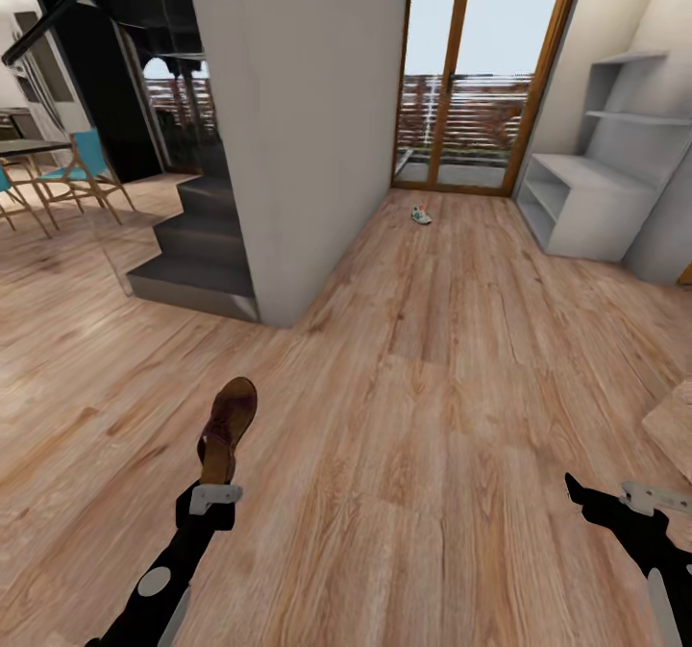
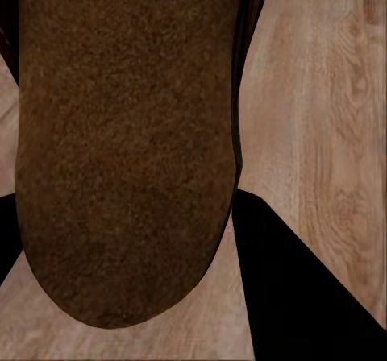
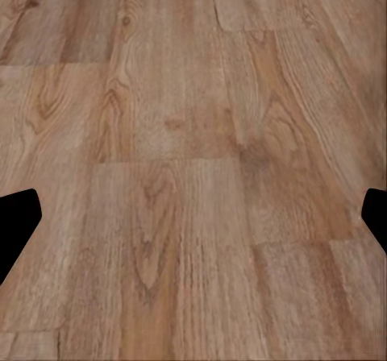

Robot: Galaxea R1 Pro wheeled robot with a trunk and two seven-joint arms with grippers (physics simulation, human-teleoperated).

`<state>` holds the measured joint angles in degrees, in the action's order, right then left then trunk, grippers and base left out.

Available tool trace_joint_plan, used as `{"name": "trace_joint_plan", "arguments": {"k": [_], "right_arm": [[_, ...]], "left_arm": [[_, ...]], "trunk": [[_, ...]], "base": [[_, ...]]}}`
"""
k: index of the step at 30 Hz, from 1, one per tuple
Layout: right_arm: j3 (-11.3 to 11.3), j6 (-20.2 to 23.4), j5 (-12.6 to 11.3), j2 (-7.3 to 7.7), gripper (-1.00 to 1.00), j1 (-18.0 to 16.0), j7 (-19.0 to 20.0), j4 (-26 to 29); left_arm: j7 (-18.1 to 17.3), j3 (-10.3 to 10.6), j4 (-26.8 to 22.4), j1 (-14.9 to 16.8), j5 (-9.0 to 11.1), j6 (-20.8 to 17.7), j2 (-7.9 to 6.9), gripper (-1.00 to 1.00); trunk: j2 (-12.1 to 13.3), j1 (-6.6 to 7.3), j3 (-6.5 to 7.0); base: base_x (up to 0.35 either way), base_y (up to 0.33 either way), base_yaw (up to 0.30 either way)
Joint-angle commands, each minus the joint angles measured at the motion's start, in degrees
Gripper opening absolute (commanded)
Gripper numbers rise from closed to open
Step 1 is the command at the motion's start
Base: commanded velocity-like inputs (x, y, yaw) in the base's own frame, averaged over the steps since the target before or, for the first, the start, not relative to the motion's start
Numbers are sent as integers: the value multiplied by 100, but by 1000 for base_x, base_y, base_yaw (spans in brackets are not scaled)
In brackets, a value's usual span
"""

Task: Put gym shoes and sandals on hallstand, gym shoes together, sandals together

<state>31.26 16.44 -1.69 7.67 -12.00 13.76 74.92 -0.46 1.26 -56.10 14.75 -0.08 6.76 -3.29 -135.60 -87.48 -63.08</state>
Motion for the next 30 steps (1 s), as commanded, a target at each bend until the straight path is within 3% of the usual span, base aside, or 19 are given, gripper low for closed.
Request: {"name": "trace_joint_plan", "arguments": {"k": [1, 30], "right_arm": [[9, 35, -18, -2, 100, -4, 31, 6], [3, 43, -16, -10, 100, -6, 31, 13]], "left_arm": [[-6, 6, -1, 1, -18, 10, -4, -100], [-3, -2, 6, 1, -18, 10, -13, -100]], "trunk": [[-2, -2, -1], [-2, -2, 106]], "base": [[337, -36, -285], [340, -2, -288]]}}
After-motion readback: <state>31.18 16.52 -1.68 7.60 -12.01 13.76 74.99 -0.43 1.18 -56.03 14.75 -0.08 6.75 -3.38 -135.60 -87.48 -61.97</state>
